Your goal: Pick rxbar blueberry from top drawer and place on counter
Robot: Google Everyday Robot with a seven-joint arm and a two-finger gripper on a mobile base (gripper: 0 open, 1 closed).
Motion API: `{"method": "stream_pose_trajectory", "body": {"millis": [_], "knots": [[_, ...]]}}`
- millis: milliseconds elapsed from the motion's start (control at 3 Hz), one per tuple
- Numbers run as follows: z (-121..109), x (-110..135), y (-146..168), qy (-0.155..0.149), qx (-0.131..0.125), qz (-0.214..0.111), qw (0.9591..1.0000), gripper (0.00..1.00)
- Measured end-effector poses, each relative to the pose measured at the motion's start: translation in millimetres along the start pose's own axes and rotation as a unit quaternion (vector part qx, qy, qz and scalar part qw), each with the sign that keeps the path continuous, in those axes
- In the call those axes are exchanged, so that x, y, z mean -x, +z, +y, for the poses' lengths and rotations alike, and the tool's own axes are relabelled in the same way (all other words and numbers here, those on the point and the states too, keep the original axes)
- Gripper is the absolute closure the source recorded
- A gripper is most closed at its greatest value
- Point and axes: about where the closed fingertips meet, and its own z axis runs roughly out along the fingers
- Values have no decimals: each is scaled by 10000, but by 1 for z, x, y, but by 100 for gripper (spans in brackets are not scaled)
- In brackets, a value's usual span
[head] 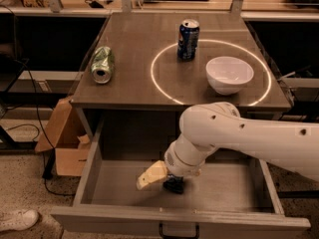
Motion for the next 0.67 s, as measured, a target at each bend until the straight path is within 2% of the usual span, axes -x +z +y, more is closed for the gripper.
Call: {"method": "stream_pose_trajectory", "body": {"millis": [333, 667], "knots": [[-8, 5, 7, 311, -4, -23, 9995, 0], [-11, 8, 11, 366, 8, -3, 9993, 0]]}}
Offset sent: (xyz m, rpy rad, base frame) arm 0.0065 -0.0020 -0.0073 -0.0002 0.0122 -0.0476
